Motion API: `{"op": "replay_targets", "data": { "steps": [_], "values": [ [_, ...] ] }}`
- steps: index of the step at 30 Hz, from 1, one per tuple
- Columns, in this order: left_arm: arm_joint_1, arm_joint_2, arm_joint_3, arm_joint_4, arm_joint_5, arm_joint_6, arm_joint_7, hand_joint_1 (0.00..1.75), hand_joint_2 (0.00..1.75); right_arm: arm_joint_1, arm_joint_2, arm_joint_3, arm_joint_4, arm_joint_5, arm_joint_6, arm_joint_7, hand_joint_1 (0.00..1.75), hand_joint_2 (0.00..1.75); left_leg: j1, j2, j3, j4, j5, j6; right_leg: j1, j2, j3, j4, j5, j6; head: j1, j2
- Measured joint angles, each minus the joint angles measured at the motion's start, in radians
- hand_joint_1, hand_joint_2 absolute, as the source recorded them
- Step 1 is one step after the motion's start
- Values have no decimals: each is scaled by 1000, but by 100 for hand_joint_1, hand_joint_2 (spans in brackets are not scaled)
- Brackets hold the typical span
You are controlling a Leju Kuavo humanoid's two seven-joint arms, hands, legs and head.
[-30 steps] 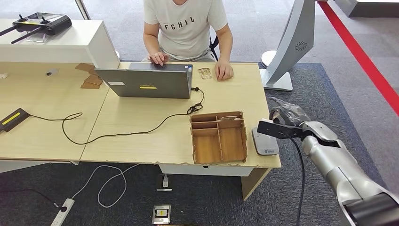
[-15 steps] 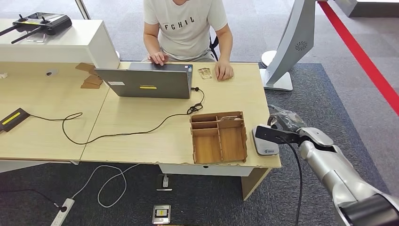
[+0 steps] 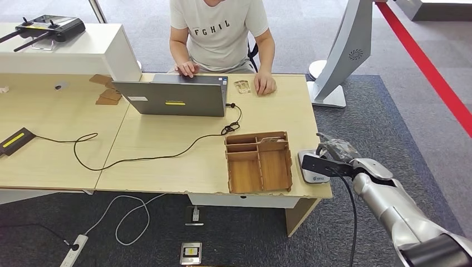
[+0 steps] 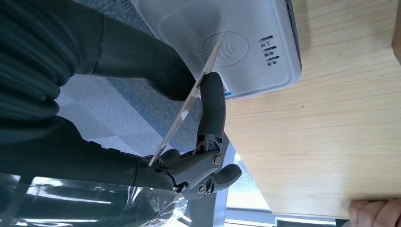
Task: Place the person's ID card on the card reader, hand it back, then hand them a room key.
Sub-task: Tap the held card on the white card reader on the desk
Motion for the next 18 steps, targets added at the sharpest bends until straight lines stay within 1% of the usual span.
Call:
{"op": "replay_targets", "data": {
  "steps": [11,18],
  "values": [
    [3,5,2,0,18,0,-7,0,175,-10,31,0,5,21,2,1,175,175,0,0,1,0,0,0,0,0,1,0,0,0,0,0],
    [3,-4,2,0,13,2,-8,0,175,-17,34,0,14,27,-2,-4,175,175,0,0,0,0,0,0,0,0,1,0,0,0,0,0]
  ]
}}
